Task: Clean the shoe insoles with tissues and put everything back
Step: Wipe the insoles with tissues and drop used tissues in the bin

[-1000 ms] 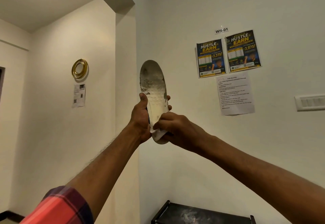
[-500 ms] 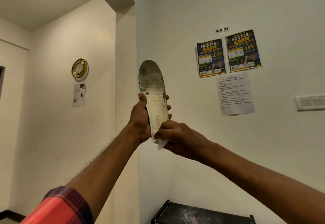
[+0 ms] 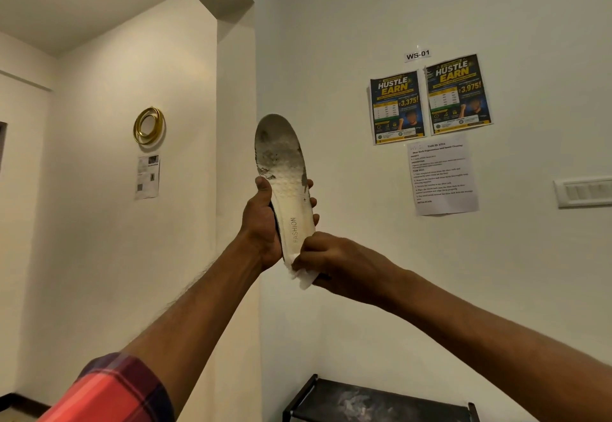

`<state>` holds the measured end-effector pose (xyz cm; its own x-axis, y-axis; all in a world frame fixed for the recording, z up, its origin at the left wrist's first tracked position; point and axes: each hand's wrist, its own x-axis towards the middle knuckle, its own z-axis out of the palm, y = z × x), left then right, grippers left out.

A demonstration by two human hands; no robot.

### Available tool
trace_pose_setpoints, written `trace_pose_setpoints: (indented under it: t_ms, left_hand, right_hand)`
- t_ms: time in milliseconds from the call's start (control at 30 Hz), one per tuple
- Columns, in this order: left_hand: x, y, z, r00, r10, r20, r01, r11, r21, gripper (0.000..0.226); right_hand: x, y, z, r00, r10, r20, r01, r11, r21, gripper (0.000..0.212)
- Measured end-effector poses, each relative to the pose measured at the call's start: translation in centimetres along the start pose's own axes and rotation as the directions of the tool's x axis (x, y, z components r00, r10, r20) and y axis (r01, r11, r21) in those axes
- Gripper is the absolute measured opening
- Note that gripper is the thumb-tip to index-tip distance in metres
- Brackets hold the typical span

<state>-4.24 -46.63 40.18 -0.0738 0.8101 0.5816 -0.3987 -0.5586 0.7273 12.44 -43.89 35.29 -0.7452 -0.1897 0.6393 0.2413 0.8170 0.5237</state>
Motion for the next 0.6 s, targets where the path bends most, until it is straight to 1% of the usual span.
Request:
trace_pose_setpoints:
  t_ms: [33,67,133,167,267,300,400,433,533,600]
  left_hand:
    - [0.0,-0.1,0.0,1.000,-0.001,-0.002,0.001,1.000,0.008,0.082]
    - [0.0,-0.1,0.0,1.000,0.001,-0.006,-0.001,1.000,0.006,0.082]
    - [0.0,-0.1,0.0,1.000,0.005,-0.008,-0.005,1.000,-0.018,0.083]
    - [-0.1,0.0,-0.1,1.000,0.007,-0.005,-0.007,1.000,-0.021,0.083]
    - [0.0,-0.1,-0.1,1.000,0.010,-0.003,-0.010,1.000,0.018,0.080]
    - [-0.1,-0.1,-0.2,1.000,0.009,-0.004,-0.009,1.000,0.016,0.080]
    - [0.0,-0.1,-0.3,1.000,0.012,-0.003,-0.012,1.000,-0.029,0.081]
    - [0.0,0.0,-0.4,1.000,0.013,-0.001,-0.013,0.999,-0.033,0.081]
    - [0.1,-0.1,-0.4,1.000,0.011,0.001,-0.011,1.000,-0.009,0.080]
    - [0.1,-0.2,-0.5,1.000,0.014,-0.002,-0.014,1.000,-0.018,0.080]
  right_hand:
    - [0.0,-0.1,0.2,1.000,-0.019,0.013,0.019,1.000,-0.015,0.024]
    - [0.0,0.0,0.2,1.000,-0.008,0.003,0.008,1.000,-0.007,0.025]
    - [-0.1,0.5,-0.1,0.996,0.061,-0.060,-0.059,0.998,0.036,0.025]
    - [-0.1,0.5,-0.1,0.995,0.074,-0.068,-0.072,0.997,0.035,0.026]
    - [-0.4,-0.1,0.5,1.000,-0.013,0.018,0.014,0.999,-0.045,0.030]
    - [-0.4,-0.1,0.4,1.000,-0.013,0.020,0.014,0.999,-0.039,0.031]
    - [-0.4,0.4,-0.6,0.995,0.065,-0.072,-0.064,0.998,0.015,0.032]
    - [-0.5,0.2,-0.6,0.994,0.076,-0.077,-0.075,0.997,0.015,0.032]
    - [-0.7,-1.1,0.6,1.000,0.028,-0.001,-0.028,0.999,-0.035,0.031]
    - [-0.5,-0.9,0.5,0.998,0.064,-0.019,-0.065,0.998,-0.016,0.031]
